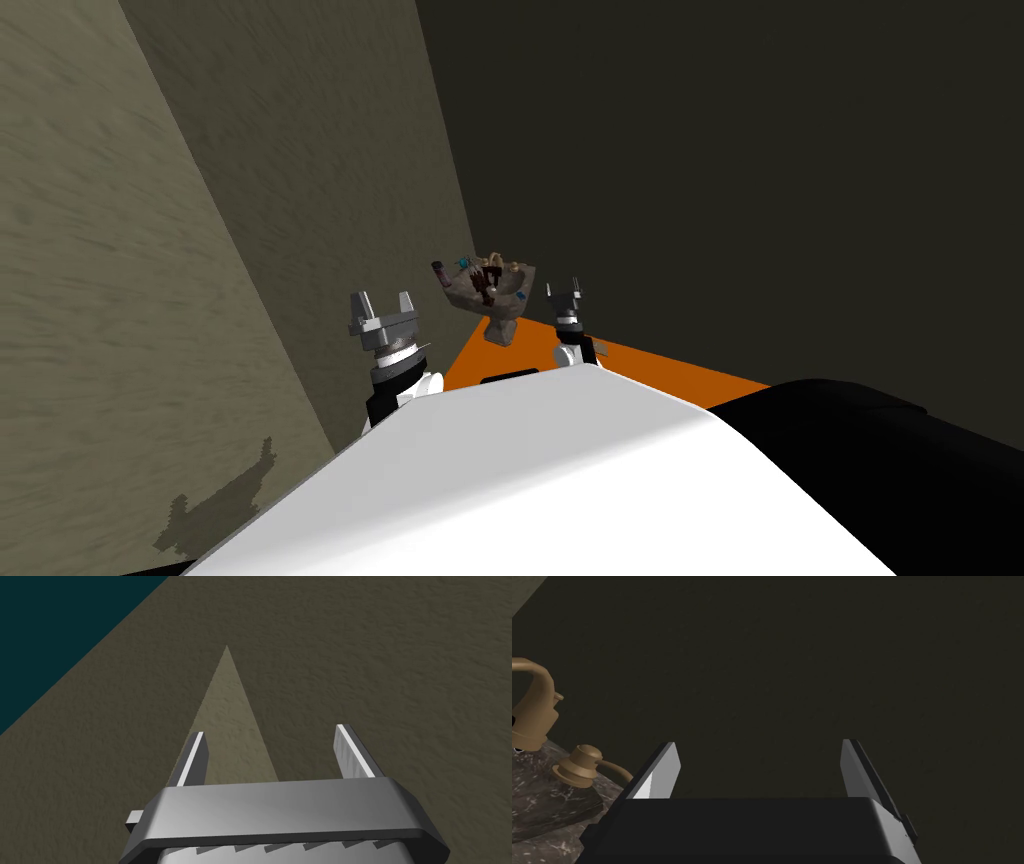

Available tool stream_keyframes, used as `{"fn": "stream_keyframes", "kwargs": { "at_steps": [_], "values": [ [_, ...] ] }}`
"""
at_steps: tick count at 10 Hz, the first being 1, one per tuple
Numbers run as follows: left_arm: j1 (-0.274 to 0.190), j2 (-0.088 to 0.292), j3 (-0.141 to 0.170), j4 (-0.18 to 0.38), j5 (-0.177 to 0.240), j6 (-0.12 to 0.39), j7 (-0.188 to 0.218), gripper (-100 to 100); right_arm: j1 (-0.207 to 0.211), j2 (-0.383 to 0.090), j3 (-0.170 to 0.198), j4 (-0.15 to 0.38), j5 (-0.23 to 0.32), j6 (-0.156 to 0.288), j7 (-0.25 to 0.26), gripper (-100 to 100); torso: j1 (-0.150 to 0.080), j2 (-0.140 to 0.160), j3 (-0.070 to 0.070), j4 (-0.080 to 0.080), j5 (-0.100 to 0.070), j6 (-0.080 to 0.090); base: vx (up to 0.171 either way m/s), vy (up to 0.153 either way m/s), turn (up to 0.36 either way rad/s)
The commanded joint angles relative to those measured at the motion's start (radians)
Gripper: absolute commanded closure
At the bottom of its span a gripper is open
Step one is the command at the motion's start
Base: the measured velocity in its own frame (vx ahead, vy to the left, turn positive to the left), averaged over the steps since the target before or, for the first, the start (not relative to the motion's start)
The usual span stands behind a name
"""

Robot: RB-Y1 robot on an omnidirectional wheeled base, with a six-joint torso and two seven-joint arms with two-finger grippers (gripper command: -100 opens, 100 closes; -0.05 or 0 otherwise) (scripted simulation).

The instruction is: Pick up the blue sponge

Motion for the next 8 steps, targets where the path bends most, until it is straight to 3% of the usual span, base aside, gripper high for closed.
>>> {"fn": "stream_keyframes", "kwargs": {
  "at_steps": [1,8],
  "values": [
    [0.000,0.000,0.000,0.000,0.000,0.000,0.000,0,-0.001,-0.002,0.012,0.017,-0.017,-0.007,-0.040,-100,0.000,0.000,0.000,0.000,0.000,0.000,0.036,-0.018,0.026],
    [0.000,0.000,0.000,0.000,0.000,0.000,0.000,0,-0.033,-0.004,0.078,0.127,-0.139,-0.017,-0.206,-100,0.000,0.002,0.001,0.000,0.000,0.000,0.024,-0.014,0.051]
  ]
}}
